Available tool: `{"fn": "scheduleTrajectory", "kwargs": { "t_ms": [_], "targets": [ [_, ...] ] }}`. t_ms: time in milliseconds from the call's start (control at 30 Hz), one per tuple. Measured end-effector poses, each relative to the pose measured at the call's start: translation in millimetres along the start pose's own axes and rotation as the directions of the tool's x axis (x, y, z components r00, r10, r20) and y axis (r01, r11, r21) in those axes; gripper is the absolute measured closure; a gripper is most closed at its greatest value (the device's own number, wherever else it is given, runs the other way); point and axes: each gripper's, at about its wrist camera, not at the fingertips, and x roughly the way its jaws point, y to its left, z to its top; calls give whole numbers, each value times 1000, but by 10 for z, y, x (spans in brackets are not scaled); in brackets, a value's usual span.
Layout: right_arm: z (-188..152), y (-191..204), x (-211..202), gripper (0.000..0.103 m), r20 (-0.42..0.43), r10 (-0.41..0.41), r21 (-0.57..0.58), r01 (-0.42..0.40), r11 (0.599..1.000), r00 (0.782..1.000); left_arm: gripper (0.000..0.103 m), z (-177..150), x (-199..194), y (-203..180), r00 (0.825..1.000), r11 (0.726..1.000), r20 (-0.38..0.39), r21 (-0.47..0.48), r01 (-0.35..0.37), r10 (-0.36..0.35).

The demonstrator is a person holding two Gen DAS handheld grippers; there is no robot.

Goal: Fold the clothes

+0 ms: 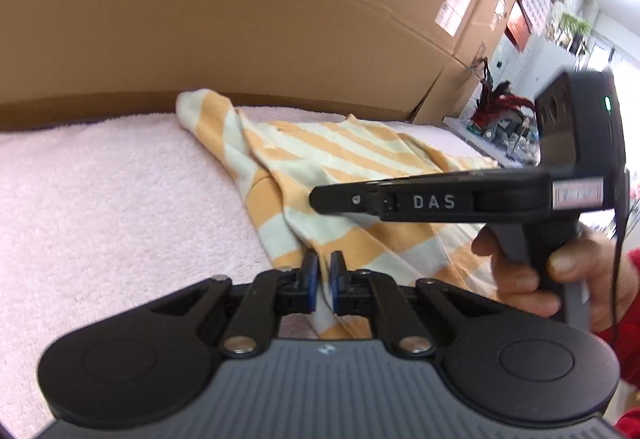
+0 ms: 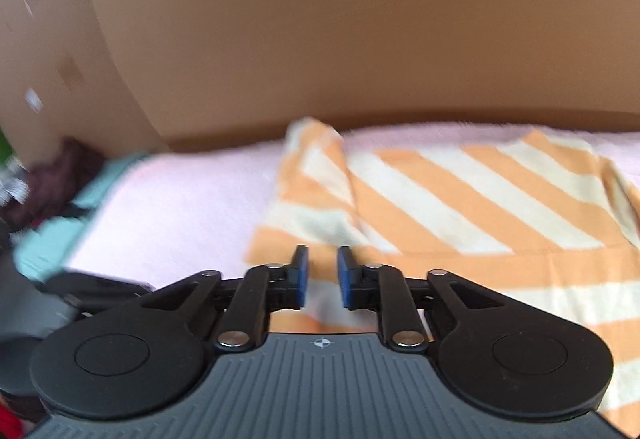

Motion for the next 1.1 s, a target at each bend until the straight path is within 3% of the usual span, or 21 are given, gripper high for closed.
{"fn": "scheduleTrajectory", "kwargs": {
  "t_ms": [100,167,200,300,367,433,567,600,733,833,900,1100],
  "targets": [
    [-12,-39,-122,95,21,-24,27,24,999,999,93,-31,-86,-9,999,999,8,-23,-36,36],
    [-51,-54,-292,88,31,48,29,-49,998,998,95,-74,-190,-111,996,996,13,-1,-85,85],
    [-90,-45,-368,88,23,79,13,-80,997,997,100,-114,-263,-188,995,995,15,15,-98,97],
    [-296,19,-482,87,-11,55,-98,-56,994,998,98,-315,-429,-362,995,995,7,13,-97,97],
    [-444,-2,-507,86,21,48,-142,-44,989,999,98,-457,-525,-467,994,994,11,-2,-109,109],
    [-456,-93,-545,82,37,73,-94,-69,993,997,97,-588,-651,-550,995,995,38,-52,-86,88],
    [-473,-317,-575,79,61,148,42,-151,988,987,84,-865,-879,-758,996,991,85,-133,-23,35],
    [-481,-365,-582,79,68,159,73,-163,984,985,78,-928,-891,-811,997,990,78,-140,-7,19],
    [-491,-442,-571,78,71,187,141,-195,970,980,77,-1041,-952,-1039,997,995,72,-98,-29,37],
    [-510,-481,-620,74,87,199,171,-212,962,976,87,-1053,-988,-1124,995,995,61,-72,-74,78],
    [-527,-535,-648,73,101,207,204,-224,953,973,101,-1084,-1031,-1126,993,992,62,-80,-94,99],
    [-566,-673,-670,73,132,224,294,-254,922,966,103,-1210,-1185,-1064,994,978,85,-199,-56,74]
  ]
}}
